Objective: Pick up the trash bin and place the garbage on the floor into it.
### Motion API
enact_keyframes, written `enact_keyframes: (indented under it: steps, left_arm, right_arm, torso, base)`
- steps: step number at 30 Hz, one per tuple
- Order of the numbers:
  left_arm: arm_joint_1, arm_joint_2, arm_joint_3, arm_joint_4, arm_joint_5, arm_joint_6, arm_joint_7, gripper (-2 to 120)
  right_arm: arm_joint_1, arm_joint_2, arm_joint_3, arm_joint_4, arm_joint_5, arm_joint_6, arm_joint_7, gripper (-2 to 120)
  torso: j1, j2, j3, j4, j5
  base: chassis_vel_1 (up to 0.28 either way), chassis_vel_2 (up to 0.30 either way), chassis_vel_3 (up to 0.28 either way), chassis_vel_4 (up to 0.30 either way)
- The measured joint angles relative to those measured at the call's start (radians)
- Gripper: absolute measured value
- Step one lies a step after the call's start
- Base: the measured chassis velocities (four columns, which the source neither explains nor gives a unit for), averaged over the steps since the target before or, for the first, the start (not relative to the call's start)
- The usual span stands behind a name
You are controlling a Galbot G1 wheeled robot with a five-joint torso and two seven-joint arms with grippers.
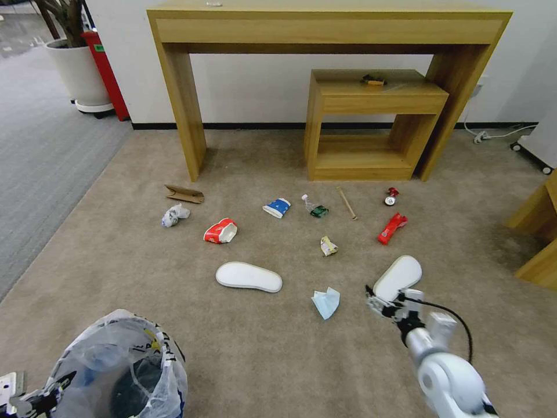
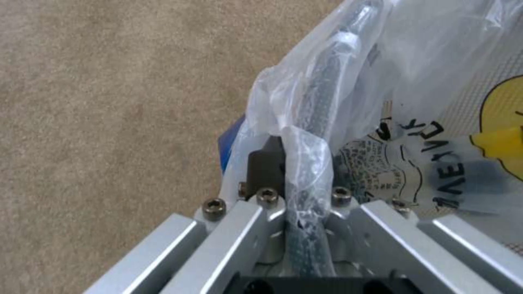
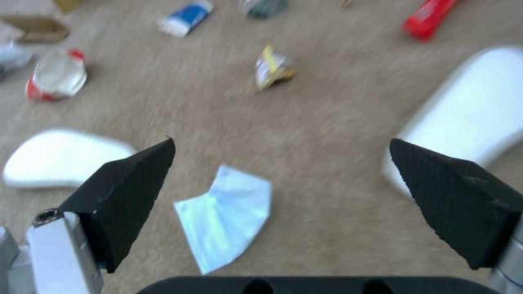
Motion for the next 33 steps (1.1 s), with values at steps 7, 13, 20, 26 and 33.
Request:
enact_keyframes:
  steps: [7, 13, 20, 26, 33]
  left_arm:
    - [0.009, -0.019, -0.004, -0.015, 0.014, 0.004, -0.004, 0]
    - [0.005, -0.025, -0.006, -0.033, 0.016, 0.015, -0.014, 0]
    - [-0.003, -0.023, -0.003, -0.034, 0.016, 0.021, -0.019, 0]
    - [-0.006, -0.018, 0.000, -0.033, 0.014, 0.021, -0.019, 0]
    - [-0.013, -0.008, 0.005, -0.030, 0.012, 0.022, -0.019, 0]
  right_arm:
    - [0.174, 0.007, -0.155, -0.210, 0.008, -0.016, -0.019, 100]
    - [0.318, 0.071, -0.276, -0.392, 0.004, -0.055, -0.025, 100]
    - [0.385, 0.101, -0.320, -0.498, -0.006, -0.104, 0.035, 100]
    - [0.412, 0.116, -0.319, -0.567, -0.001, -0.111, 0.041, 98]
    - [0.436, 0.133, -0.312, -0.632, -0.003, -0.099, 0.005, 73]
  torso:
    - [0.000, 0.000, 0.000, 0.0002, -0.0002]
    - [0.000, 0.000, 0.000, 0.0002, -0.0004]
    - [0.000, 0.000, 0.000, 0.0001, -0.0004]
    - [0.000, 0.000, 0.000, 0.0000, -0.0002]
    - [0.000, 0.000, 0.000, 0.0000, -0.0002]
  base:
    - [0.000, 0.000, 0.000, 0.000]
    - [0.000, 0.000, 0.000, 0.000]
    - [0.000, 0.000, 0.000, 0.000]
    - [0.000, 0.000, 0.000, 0.000]
    - [0.000, 0.000, 0.000, 0.000]
